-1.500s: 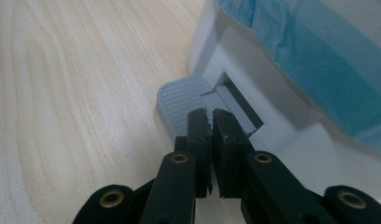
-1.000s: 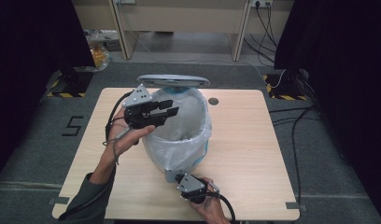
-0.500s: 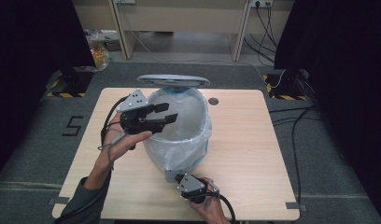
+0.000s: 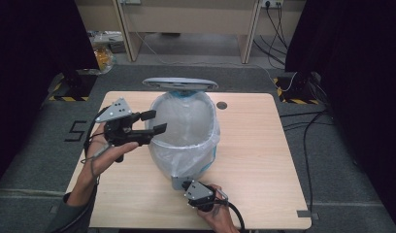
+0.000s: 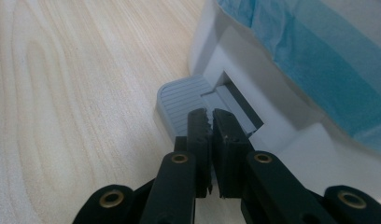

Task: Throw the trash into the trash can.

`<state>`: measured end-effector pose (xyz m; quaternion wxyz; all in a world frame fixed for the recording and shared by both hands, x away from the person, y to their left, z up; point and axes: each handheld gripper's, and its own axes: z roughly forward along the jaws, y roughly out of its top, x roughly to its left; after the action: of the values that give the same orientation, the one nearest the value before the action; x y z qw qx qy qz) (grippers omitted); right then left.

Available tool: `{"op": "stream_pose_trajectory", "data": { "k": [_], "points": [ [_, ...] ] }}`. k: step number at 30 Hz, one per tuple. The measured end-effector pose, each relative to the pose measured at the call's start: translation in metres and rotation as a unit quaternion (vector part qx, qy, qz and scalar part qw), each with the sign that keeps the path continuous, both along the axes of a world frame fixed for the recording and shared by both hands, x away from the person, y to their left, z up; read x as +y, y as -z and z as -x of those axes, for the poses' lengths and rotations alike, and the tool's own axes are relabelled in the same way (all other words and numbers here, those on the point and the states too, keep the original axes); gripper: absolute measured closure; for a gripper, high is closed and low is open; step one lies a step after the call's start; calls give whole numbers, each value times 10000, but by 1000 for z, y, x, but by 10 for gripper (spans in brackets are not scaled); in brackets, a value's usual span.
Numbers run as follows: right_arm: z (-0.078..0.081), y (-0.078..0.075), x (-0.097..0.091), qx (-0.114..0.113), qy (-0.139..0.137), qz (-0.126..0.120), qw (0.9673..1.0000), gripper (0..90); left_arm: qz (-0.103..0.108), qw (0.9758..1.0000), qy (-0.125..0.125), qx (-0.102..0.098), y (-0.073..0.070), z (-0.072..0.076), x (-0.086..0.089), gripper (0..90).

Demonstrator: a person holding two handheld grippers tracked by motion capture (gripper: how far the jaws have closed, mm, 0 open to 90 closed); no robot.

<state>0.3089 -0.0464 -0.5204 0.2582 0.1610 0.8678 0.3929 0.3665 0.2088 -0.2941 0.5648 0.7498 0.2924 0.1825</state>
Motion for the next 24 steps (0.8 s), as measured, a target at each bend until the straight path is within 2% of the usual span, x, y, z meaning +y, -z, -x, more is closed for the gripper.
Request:
{"op": "stream_pose_trajectory", "data": {
  "k": [9, 14, 21, 24],
  "points": [
    [0, 0, 0, -16, -20, 10, 10000, 856, 18, 9997, -247, -58, 6, 7, 24, 331],
    [0, 0, 0, 0, 11, 15, 10000, 856, 133, 9989, -445, -80, 17, 12, 44, 314],
    [0, 0, 0, -3, 14, 13, 10000, 856, 32, 9983, -582, -33, 30, 15, 57, 299],
    [0, 0, 0, 23, 17, 12, 10000, 856, 49, 9975, -701, -28, 41, 16, 62, 299]
  ]
}}
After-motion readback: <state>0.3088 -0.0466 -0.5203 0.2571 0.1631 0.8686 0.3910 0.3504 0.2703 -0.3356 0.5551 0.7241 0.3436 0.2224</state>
